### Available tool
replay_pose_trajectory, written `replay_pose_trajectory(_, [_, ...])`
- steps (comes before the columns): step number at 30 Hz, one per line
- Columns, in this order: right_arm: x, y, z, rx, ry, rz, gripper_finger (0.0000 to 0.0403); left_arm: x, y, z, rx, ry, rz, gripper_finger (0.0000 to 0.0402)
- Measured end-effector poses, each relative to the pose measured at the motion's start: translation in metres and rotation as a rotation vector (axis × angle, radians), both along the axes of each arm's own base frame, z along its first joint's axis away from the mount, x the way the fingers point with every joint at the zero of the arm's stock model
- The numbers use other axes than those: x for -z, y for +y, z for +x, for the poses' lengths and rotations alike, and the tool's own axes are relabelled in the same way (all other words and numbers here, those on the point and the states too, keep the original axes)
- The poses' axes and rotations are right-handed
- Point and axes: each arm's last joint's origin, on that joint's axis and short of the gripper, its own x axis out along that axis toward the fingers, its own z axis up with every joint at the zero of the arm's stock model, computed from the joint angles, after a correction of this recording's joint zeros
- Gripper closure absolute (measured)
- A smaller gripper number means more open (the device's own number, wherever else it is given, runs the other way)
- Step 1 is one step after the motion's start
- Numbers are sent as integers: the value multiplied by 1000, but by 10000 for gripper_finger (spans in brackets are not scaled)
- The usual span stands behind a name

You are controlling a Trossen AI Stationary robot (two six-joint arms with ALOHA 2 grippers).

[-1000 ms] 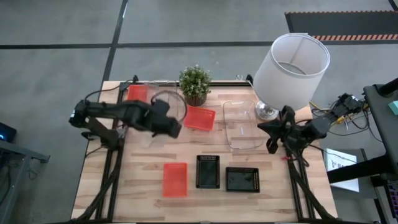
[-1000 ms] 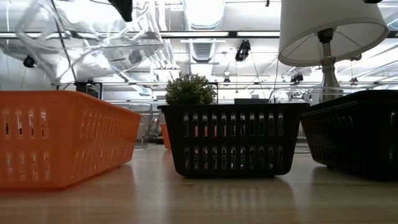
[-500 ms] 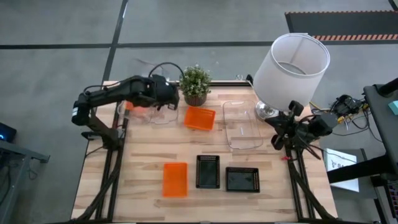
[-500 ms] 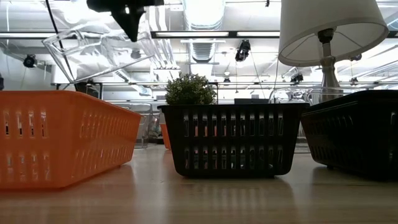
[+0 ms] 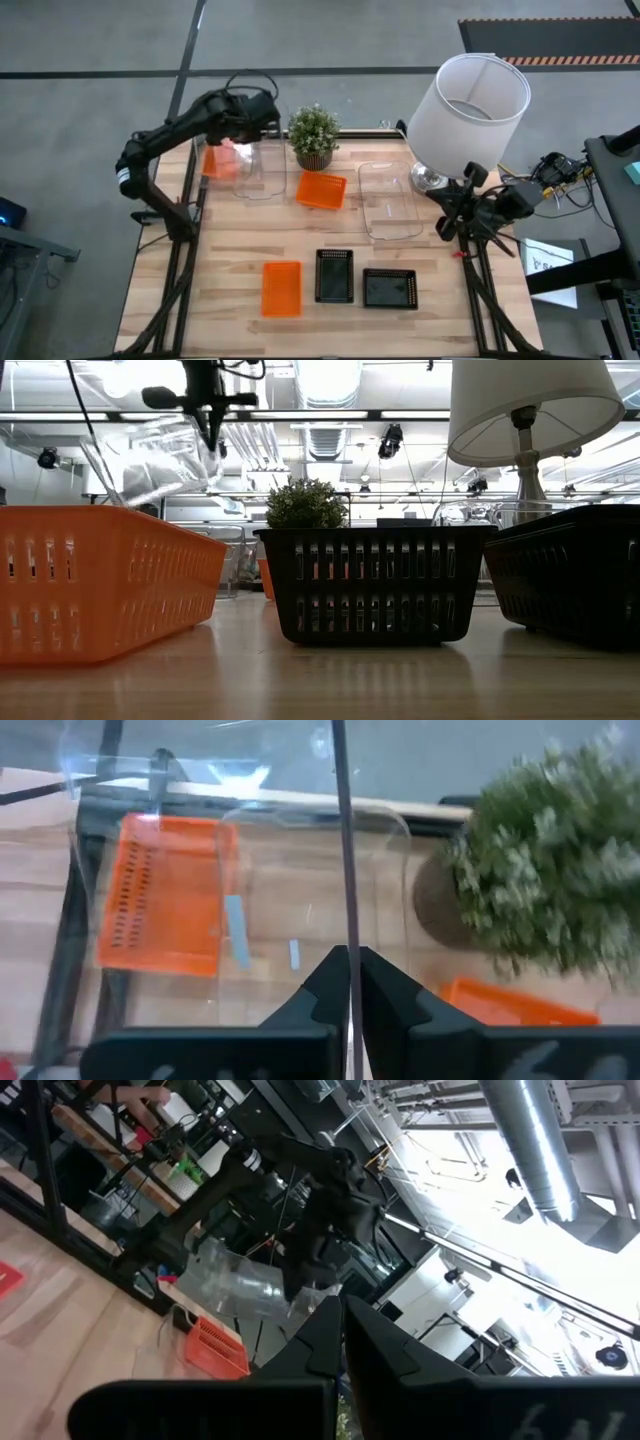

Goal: Stack baskets by color
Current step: Stack the bottom transparent bin on the top transparent bin

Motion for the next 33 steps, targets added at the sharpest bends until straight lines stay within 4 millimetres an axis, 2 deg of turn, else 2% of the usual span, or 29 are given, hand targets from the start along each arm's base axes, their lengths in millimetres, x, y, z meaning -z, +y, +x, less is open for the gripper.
replay_pose_trajectory(4, [0,0,0,1,4,-3,394,7,10,15,25,-39,0,401])
replay_pose_trajectory(15, [0,-6,-9,0,-8,12,394,35,19,42,85,-10,-119,401])
replay_pose_trajectory(25, [0,-14,-22,-11,-39,68,394,45,23,49,113,22,-144,401])
replay_pose_trajectory(33, [1,-15,-24,-11,-45,74,394,46,23,48,114,24,-158,402])
